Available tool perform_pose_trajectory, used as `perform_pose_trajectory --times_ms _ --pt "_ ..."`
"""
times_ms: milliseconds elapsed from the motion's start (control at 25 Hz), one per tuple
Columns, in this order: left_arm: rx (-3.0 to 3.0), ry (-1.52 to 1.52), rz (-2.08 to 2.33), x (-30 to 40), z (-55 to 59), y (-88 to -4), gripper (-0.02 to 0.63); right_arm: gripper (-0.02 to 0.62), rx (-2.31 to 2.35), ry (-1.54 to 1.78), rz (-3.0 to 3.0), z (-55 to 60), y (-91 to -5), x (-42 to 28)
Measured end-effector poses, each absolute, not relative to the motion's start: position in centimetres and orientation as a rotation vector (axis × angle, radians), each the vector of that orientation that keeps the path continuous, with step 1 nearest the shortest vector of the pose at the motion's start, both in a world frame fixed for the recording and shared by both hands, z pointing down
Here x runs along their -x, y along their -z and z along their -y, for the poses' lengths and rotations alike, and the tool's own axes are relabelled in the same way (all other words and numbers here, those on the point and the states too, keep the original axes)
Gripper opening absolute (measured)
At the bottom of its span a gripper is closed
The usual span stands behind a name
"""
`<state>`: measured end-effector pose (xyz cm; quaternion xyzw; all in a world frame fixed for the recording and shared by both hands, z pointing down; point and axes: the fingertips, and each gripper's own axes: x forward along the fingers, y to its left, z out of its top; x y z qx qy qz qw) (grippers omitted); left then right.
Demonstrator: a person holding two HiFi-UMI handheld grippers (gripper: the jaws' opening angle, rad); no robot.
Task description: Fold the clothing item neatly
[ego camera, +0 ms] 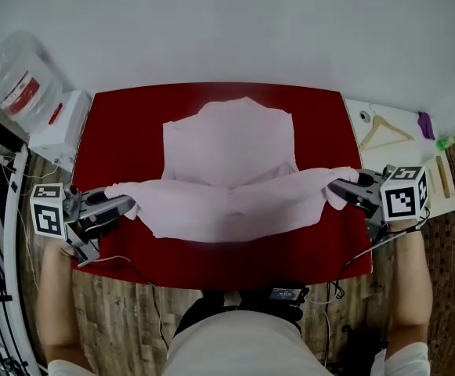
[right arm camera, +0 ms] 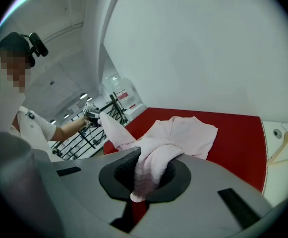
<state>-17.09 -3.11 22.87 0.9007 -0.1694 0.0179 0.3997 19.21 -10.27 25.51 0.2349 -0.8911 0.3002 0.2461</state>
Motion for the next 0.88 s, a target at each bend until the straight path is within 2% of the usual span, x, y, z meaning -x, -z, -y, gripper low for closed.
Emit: perform_pose_trajectory --times_ms 440,880 --pt "-2.188 -0.068 0.554 17.5 10.0 -26.3 0.011 0.020 -0.508 -0.908 2.439 17.2 -30.2 -20.1" --pt "-2.094 -0.032 0.494 18.7 16.9 -32.9 0.011 0.020 -0.644 -1.061 2.327 23.3 -36.3 -18.8"
